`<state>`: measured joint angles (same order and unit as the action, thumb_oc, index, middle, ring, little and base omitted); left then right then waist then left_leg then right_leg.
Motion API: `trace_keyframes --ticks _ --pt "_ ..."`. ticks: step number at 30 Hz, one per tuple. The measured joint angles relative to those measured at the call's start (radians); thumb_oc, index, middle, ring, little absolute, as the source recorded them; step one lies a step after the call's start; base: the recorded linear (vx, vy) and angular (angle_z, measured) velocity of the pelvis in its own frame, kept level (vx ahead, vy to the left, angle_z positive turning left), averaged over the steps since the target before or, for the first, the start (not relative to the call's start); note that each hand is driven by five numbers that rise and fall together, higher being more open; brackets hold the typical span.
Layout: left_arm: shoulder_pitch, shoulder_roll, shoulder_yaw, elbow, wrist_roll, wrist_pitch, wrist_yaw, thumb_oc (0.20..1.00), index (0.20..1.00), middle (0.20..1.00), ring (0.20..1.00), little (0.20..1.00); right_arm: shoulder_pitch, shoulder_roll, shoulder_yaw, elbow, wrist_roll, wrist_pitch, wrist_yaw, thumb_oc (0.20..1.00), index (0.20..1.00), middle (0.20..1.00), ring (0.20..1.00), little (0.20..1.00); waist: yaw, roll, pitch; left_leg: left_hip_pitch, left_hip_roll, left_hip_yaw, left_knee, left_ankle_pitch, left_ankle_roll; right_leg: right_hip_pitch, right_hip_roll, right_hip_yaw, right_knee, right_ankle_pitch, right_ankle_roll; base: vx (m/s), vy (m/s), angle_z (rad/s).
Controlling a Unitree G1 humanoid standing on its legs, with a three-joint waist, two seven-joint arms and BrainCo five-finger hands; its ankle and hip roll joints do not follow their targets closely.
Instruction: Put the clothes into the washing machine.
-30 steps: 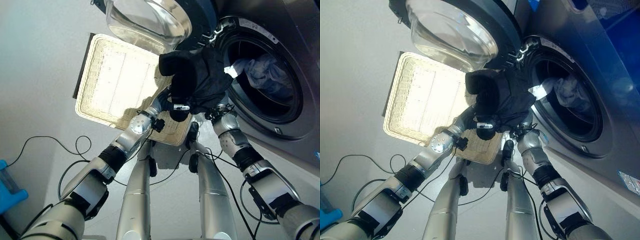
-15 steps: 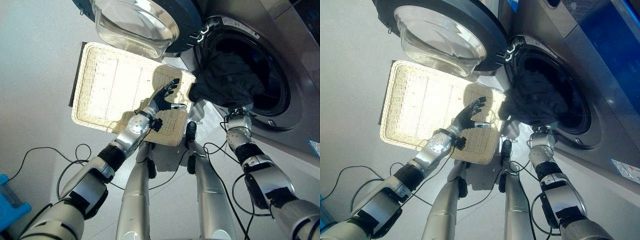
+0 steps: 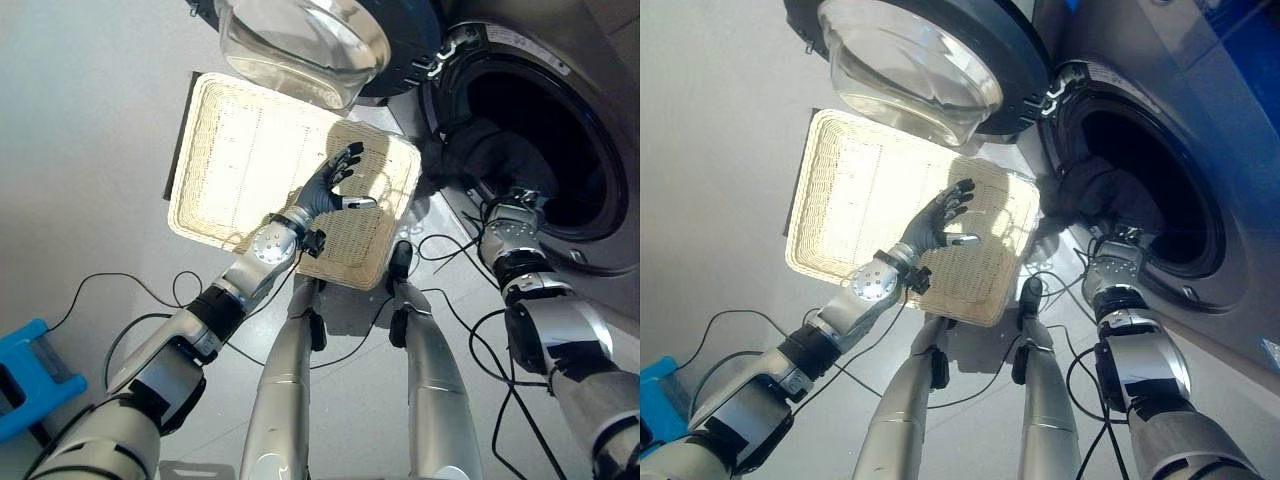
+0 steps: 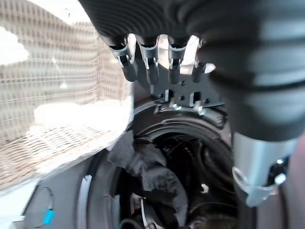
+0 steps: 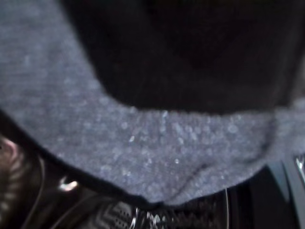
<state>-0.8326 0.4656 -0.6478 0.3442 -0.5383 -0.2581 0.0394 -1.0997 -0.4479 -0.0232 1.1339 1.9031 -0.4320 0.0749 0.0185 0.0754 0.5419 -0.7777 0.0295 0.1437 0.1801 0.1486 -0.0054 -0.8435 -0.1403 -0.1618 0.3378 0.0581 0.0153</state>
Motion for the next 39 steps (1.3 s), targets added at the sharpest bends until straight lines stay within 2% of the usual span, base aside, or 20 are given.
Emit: trace_keyframes --ticks 5,8,10,13,17,18,19,20,25,32,35,36,38,39 --pt "0.028 0.048 -0.001 -0.135 -0.047 0.002 -0.004 1.000 1.000 1.000 1.000 1.000 -0.049 -0.073 0.003 0.006 0.016 0.022 -0.039 0.200 0.200 0.200 0.200 0.200 0.029 0.015 0.001 -0.005 -0.010 -0.010 -0.002 0.002 0.002 -0.011 -0.015 -0.011 0.028 -0.018 0.002 0.00 -0.043 0.08" --pt "0.037 0.059 -0.001 -0.146 -0.057 0.008 -0.011 1.000 1.000 1.000 1.000 1.000 -0.066 -0.076 0.001 -0.001 0.035 0.023 -0.039 0.200 0.200 0.200 0.200 0.200 0.029 0.015 0.001 -0.006 -0.014 -0.011 -0.002 0.002 0.002 -0.017 -0.021 -0.012 0.039 -0.025 0.002 0.01 -0.016 0.04" --pt "0.064 0.087 -0.001 -0.216 -0.082 0.011 -0.027 1.000 1.000 1.000 1.000 1.000 -0.069 -0.078 -0.006 -0.040 0.055 0.013 -0.039 0.200 0.200 0.200 0.200 0.200 0.027 0.016 0.001 -0.012 -0.016 -0.010 -0.003 0.002 0.002 -0.025 -0.022 -0.009 0.041 -0.026 0.003 0.00 0.000 0.00" --pt "0.098 0.096 -0.001 -0.260 -0.087 0.014 -0.054 1.000 1.000 1.000 1.000 1.000 -0.068 -0.076 -0.029 -0.099 0.064 -0.068 -0.051 0.200 0.200 0.200 0.200 0.200 0.031 0.019 0.002 -0.016 -0.017 -0.010 -0.003 0.002 0.002 -0.027 -0.022 -0.011 0.041 -0.027 0.003 0.00 0.000 0.00" --pt "0.114 0.113 -0.008 -0.279 -0.087 0.019 -0.061 1.000 1.000 1.000 1.000 1.000 -0.083 -0.082 -0.058 -0.154 0.074 -0.209 -0.084 0.200 0.200 0.200 0.200 0.200 0.033 0.023 0.003 -0.016 -0.017 -0.010 -0.002 0.002 0.003 -0.027 -0.023 -0.012 0.041 -0.027 0.003 0.00 0.000 0.00" --pt "0.123 0.124 -0.013 -0.295 -0.087 0.018 -0.062 1.000 1.000 1.000 1.000 1.000 -0.090 -0.086 -0.073 -0.166 0.074 -0.280 -0.092 0.200 0.200 0.200 0.200 0.200 0.035 0.023 0.003 -0.016 -0.016 -0.010 -0.002 0.002 0.003 -0.026 -0.023 -0.012 0.042 -0.027 0.003 0.00 0.000 0.00" --pt "0.123 0.124 -0.013 -0.295 -0.087 0.018 -0.062 1.000 1.000 1.000 1.000 1.000 -0.090 -0.086 -0.073 -0.166 0.074 -0.280 -0.092 0.200 0.200 0.200 0.200 0.200 0.035 0.023 0.003 -0.016 -0.016 -0.010 -0.002 0.002 0.003 -0.026 -0.023 -0.012 0.042 -0.027 0.003 0.00 0.000 0.00" --pt "0.121 0.125 -0.027 -0.295 -0.089 0.018 -0.062 1.000 1.000 1.000 1.000 1.000 -0.096 -0.094 -0.087 -0.170 0.078 -0.342 -0.103 0.200 0.200 0.200 0.200 0.200 0.039 0.024 0.003 -0.016 -0.016 -0.010 -0.001 0.002 0.003 -0.026 -0.023 -0.012 0.042 -0.027 0.003 0.00 0.000 0.00" --pt "0.129 0.128 -0.046 -0.322 -0.114 0.017 -0.061 1.000 1.000 1.000 1.000 1.000 -0.099 -0.120 -0.104 -0.188 0.078 -0.481 -0.139 0.200 0.200 0.200 0.200 0.200 0.053 0.032 0.005 -0.016 -0.016 -0.009 0.004 0.002 0.003 -0.026 -0.024 -0.013 0.048 -0.028 0.003 0.00 0.000 0.00" --pt "0.152 0.144 -0.048 -0.342 -0.114 0.016 -0.060 1.000 1.000 1.000 1.000 1.000 -0.102 -0.120 -0.128 -0.200 0.078 -0.571 -0.159 0.200 0.200 0.200 0.200 0.200 0.057 0.035 0.004 -0.017 -0.021 -0.009 0.001 0.005 0.007 -0.027 -0.031 -0.014 0.050 -0.029 0.005 0.00 0.000 0.00" --pt "0.152 0.144 -0.048 -0.342 -0.114 0.016 -0.060 1.000 1.000 1.000 1.000 1.000 -0.102 -0.120 -0.128 -0.200 0.078 -0.571 -0.159 0.200 0.200 0.200 0.200 0.200 0.057 0.035 0.004 -0.017 -0.021 -0.009 0.001 0.005 0.007 -0.027 -0.031 -0.014 0.050 -0.029 0.005 0.00 0.000 0.00" --pt "0.157 0.146 -0.052 -0.349 -0.114 0.016 -0.060 1.000 1.000 1.000 1.000 1.000 -0.102 -0.120 -0.133 -0.209 0.078 -0.606 -0.185 0.200 0.200 0.200 0.200 0.200 0.057 0.035 0.004 -0.017 -0.026 -0.009 0.000 0.005 0.007 -0.028 -0.036 -0.015 0.050 -0.030 0.007 0.00 0.000 0.00" --pt "0.157 0.146 -0.053 -0.352 -0.114 0.016 -0.060 1.000 1.000 1.000 1.000 1.000 -0.102 -0.120 -0.133 -0.210 0.078 -0.611 -0.191 0.200 0.200 0.200 0.200 0.200 0.057 0.035 0.004 -0.017 -0.027 -0.008 0.000 0.005 0.007 -0.028 -0.037 -0.015 0.051 -0.030 0.007 0.00 0.000 0.00" --pt "0.144 0.151 -0.067 -0.352 -0.114 0.010 -0.059 1.000 1.000 1.000 1.000 1.000 -0.100 -0.120 -0.135 -0.209 0.078 -0.633 -0.219 0.200 0.200 0.200 0.200 0.200 0.058 0.035 0.004 -0.017 -0.022 -0.008 0.000 0.006 0.008 -0.028 -0.037 -0.016 0.051 -0.030 0.007 0.00 0.000 0.00"
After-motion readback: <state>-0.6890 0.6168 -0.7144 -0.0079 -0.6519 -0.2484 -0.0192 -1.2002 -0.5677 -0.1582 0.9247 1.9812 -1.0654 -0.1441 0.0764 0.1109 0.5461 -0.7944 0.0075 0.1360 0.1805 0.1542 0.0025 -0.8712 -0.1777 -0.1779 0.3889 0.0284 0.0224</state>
